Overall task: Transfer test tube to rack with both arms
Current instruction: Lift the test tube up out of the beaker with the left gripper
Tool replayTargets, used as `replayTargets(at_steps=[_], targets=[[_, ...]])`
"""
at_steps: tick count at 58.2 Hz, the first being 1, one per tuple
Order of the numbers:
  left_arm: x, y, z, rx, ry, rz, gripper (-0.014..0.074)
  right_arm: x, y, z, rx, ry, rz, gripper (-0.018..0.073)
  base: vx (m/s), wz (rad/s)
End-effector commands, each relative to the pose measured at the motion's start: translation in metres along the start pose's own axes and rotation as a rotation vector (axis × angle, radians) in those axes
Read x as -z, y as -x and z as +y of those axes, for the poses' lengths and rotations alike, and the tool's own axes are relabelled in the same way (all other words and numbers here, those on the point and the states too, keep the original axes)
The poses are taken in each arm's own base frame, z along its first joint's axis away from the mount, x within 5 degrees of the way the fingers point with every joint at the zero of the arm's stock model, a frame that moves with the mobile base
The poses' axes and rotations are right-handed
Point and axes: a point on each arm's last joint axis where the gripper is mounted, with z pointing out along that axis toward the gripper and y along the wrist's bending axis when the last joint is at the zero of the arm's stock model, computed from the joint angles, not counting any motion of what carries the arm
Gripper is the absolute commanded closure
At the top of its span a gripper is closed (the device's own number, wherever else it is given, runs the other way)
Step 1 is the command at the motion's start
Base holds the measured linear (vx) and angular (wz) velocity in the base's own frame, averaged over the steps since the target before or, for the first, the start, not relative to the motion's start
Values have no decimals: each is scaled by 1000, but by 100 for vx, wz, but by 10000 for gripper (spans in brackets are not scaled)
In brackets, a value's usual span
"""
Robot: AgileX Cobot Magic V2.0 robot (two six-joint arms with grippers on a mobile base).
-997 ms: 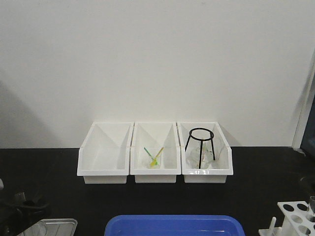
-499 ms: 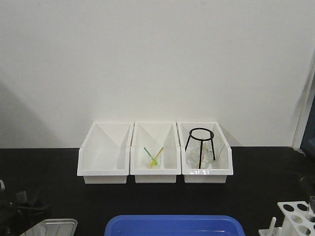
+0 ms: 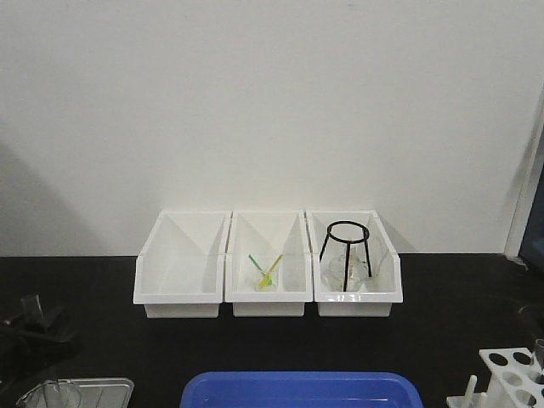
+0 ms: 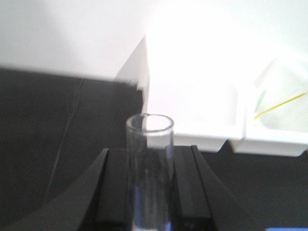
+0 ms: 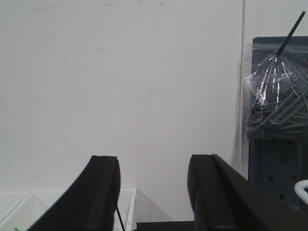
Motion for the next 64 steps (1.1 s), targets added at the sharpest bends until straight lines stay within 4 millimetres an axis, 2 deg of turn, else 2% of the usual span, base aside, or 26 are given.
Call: replayTargets(at_steps=[1,15,25,32,40,47,52,64], targets=[[22,44,-15,-98,-102,-229,602,0,18,0,10,-3,-108,176,0,0],[60,73,-33,-290,-214,-370,602,0,18,0,10,-3,-108,176,0,0],[84,87,-45,-244,-339,-463,602,0,18,0,9,-3,-108,176,0,0],[95,87,-55,-191,-472,-442,602,0,17,0,5,-3,-99,176,0,0],[96,77,-65,-169,-617,-343,598,0,8,1,1,6,-2,176,0,0],[90,81,-75,-193,-707,-273,596,-6,-1,9,-9,67,77,176,0,0],[83,91,-84,-192,-760,-238,596,-12,-9,24,1,162,127,176,0,0],[65,115,-117,-239,-915,-245,596,-19,-28,76,46,450,215,176,0,0]])
